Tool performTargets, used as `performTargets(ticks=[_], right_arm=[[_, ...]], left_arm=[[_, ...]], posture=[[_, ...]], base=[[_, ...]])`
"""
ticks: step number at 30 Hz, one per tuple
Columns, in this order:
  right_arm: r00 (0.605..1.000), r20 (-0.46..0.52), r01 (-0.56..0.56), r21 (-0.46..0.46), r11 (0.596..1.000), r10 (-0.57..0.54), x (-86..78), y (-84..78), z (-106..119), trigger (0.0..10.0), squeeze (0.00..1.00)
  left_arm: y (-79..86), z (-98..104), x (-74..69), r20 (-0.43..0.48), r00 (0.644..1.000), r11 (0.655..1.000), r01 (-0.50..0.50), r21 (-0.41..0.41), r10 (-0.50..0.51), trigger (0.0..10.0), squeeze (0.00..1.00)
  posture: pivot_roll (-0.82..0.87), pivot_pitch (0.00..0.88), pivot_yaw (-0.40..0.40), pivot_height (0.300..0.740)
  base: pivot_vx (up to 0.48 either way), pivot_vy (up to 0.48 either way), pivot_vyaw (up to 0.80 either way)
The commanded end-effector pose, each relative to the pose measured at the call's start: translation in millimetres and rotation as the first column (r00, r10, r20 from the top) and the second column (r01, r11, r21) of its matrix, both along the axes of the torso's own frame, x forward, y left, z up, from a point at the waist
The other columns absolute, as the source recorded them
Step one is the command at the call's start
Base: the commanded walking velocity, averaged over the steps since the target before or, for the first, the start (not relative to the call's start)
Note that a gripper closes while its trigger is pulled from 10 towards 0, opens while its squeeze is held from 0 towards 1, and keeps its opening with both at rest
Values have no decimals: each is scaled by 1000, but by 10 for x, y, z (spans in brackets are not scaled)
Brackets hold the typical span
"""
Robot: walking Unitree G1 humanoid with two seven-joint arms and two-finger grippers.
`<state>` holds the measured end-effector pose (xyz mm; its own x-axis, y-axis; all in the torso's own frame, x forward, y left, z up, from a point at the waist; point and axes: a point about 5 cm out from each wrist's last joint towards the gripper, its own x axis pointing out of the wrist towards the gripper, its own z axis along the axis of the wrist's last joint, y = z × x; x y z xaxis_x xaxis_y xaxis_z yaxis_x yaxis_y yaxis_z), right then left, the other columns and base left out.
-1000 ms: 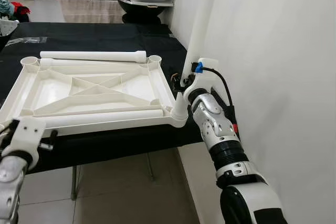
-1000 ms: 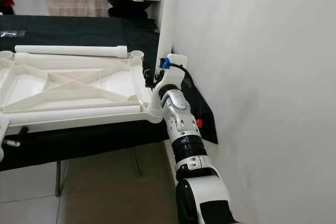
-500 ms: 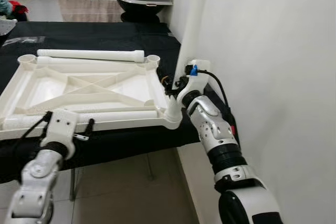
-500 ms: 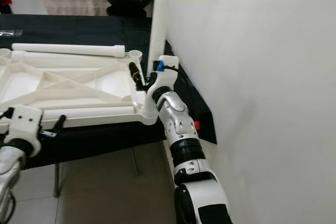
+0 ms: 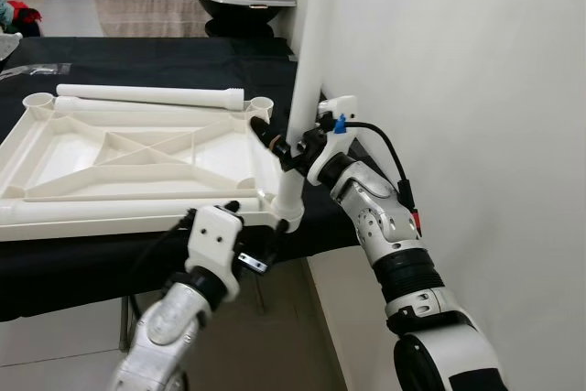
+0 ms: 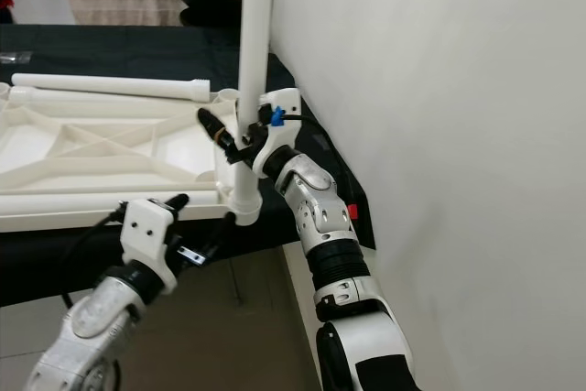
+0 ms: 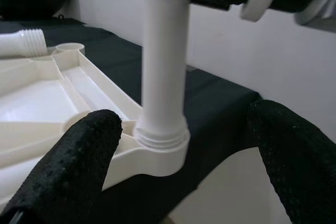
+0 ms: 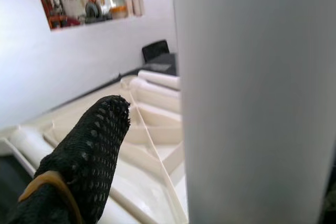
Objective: Building children table
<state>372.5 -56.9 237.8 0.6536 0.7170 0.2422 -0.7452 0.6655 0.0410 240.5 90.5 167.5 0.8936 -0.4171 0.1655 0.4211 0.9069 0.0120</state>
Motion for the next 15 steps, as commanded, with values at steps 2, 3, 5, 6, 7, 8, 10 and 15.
performTargets(ticks=[2,3,5,6,7,8,10,15], right_arm=[[998,-34,47,-22,999,-48,20,3,-91,10000,0],[989,-67,130,14,991,-129,57,-57,-116,10000,0],[979,-83,191,44,981,-187,69,-104,-131,10000,0],[974,-87,216,61,974,-211,63,-130,-140,10000,0],[974,-87,216,61,974,-211,63,-130,-140,10000,0],[970,-76,237,72,969,-231,52,-148,-141,10000,0],[968,-69,245,72,967,-241,43,-153,-146,10000,0],[953,-54,302,50,952,-300,55,-170,-149,10000,0]], left_arm=[[-77,-30,-59,-24,1000,1000,8,-8,-8,10000,0],[-104,-52,-91,-36,999,1000,5,-14,-6,10000,0],[-110,-69,-109,-50,999,1000,-5,-27,3,10000,0],[-106,-80,-119,-56,998,1000,-6,-22,5,10000,0],[-106,-80,-119,-56,998,1000,-6,-22,5,10000,0],[-100,-87,-123,-58,998,1000,-7,-15,7,10000,0],[-93,-89,-119,-60,998,1000,-10,-17,9,10000,0],[-105,-69,-124,-54,999,1000,-1,-6,1,10000,0]], posture=[[72,48,-128,740],[72,48,-128,740],[66,54,-126,740],[65,54,-126,740],[65,54,-126,740],[63,54,-124,740],[64,54,-124,740],[68,57,-123,740]], base=[[0,0,0],[0,0,0],[0,0,0],[0,0,0],[0,0,0],[0,0,0],[0,0,0],[0,0,479]])
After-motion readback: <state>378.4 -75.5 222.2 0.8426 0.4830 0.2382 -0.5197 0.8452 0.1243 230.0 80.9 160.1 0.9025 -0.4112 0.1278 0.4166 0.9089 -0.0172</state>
